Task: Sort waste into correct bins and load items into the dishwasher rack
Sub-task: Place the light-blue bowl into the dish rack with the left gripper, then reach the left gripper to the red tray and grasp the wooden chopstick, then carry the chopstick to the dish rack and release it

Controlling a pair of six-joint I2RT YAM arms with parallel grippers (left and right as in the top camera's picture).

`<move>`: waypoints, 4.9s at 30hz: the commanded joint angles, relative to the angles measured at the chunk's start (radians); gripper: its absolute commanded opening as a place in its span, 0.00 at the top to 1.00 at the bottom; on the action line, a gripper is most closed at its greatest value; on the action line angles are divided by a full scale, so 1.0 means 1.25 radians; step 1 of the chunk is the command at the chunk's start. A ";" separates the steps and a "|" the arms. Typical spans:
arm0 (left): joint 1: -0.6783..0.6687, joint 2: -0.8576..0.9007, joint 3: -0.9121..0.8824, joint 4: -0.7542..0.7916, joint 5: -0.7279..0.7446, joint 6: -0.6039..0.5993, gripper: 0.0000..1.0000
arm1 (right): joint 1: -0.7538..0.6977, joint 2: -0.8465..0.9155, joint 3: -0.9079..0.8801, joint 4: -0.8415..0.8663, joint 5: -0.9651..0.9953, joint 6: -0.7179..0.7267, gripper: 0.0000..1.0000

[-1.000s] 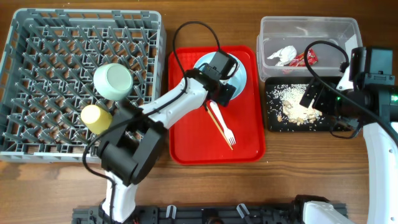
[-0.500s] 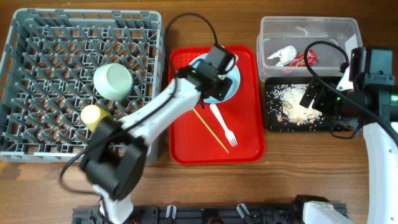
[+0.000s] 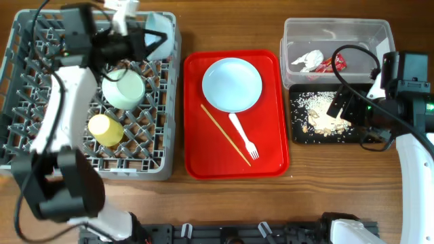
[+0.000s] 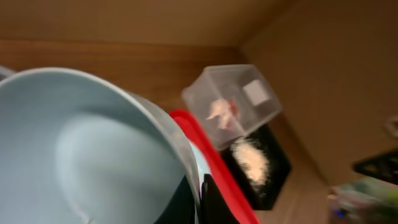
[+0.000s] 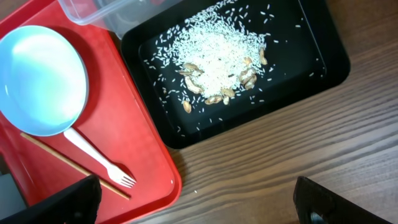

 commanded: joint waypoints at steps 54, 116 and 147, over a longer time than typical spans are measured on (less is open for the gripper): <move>0.369 0.128 0.005 0.318 0.344 -0.456 0.00 | -0.003 0.002 0.008 -0.016 0.013 0.016 0.00; -0.631 0.170 -0.163 -0.313 -0.832 -0.531 0.88 | -0.003 0.002 0.008 -0.031 0.013 -0.004 0.00; -0.251 -0.201 -0.157 -0.351 -0.859 0.018 0.96 | -0.003 0.002 0.008 -0.037 0.013 -0.004 0.00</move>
